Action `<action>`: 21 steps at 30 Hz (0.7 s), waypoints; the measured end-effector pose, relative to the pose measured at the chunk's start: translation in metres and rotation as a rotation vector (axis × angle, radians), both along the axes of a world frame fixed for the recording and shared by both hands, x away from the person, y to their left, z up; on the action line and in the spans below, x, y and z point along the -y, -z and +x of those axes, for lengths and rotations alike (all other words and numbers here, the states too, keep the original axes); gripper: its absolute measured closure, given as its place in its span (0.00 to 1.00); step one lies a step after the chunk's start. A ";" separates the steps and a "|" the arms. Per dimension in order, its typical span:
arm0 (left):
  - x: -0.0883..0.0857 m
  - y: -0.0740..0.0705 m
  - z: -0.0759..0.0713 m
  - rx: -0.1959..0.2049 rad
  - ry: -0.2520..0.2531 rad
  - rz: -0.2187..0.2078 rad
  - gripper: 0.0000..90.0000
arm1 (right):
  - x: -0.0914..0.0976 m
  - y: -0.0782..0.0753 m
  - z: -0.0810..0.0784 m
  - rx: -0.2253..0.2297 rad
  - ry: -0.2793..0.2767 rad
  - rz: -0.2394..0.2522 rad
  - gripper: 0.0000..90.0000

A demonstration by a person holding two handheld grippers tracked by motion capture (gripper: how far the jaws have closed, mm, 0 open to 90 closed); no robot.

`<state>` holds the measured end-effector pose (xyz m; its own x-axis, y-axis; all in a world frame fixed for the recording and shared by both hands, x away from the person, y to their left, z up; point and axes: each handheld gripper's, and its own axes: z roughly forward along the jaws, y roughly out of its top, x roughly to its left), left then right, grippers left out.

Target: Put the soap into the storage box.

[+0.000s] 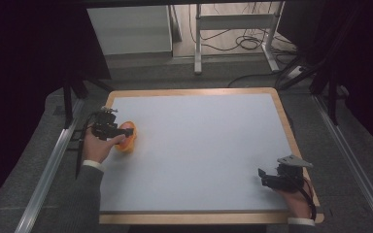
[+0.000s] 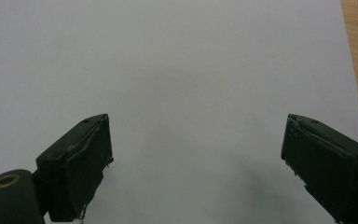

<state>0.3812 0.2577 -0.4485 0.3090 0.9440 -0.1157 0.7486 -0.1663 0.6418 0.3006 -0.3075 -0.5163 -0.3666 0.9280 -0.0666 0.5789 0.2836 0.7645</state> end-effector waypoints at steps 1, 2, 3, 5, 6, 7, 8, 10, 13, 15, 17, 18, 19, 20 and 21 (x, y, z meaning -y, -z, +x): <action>0.002 -0.002 -0.004 0.012 0.010 0.001 0.29 | 0.000 0.000 0.000 0.001 0.002 0.000 0.09; 0.004 -0.003 -0.007 0.022 0.021 -0.007 0.29 | 0.000 0.000 0.000 0.001 0.003 0.001 0.09; 0.008 -0.005 -0.011 0.028 0.038 -0.016 0.28 | 0.000 0.000 0.000 0.001 0.004 0.001 0.09; 0.013 -0.006 -0.017 0.044 0.061 -0.023 0.28 | 0.000 0.000 0.000 0.001 0.001 -0.001 0.09; 0.017 -0.006 -0.021 0.049 0.082 -0.020 0.28 | 0.000 0.000 0.000 0.002 0.001 -0.002 0.09; 0.019 -0.005 -0.023 0.053 0.090 -0.019 0.29 | 0.000 -0.001 0.000 0.003 -0.001 -0.002 0.09; 0.021 -0.004 -0.027 0.057 0.104 -0.024 0.29 | -0.001 -0.001 0.000 0.004 -0.001 -0.003 0.09; 0.025 -0.001 -0.035 0.061 0.126 -0.048 0.30 | -0.001 -0.001 -0.001 0.004 -0.002 -0.002 0.09; 0.034 0.008 -0.050 0.072 0.165 -0.050 0.30 | -0.001 -0.001 -0.001 0.002 -0.002 -0.003 0.09; 0.038 0.015 -0.059 0.079 0.179 -0.068 0.30 | -0.001 -0.001 0.000 0.002 -0.001 -0.004 0.09; 0.042 0.022 -0.066 0.080 0.189 -0.086 0.30 | -0.001 -0.001 -0.001 0.001 -0.002 -0.004 0.09; 0.043 0.025 -0.068 0.078 0.196 -0.090 0.30 | -0.002 -0.001 -0.001 0.002 -0.003 -0.006 0.09; 0.045 0.028 -0.071 0.074 0.201 -0.088 0.30 | -0.002 -0.001 -0.001 0.003 -0.003 -0.005 0.09; 0.046 0.031 -0.073 0.073 0.204 -0.092 0.30 | -0.002 -0.001 -0.001 0.002 -0.003 -0.005 0.09; 0.047 0.034 -0.075 0.071 0.206 -0.095 0.29 | -0.002 -0.001 -0.001 0.004 -0.002 -0.004 0.09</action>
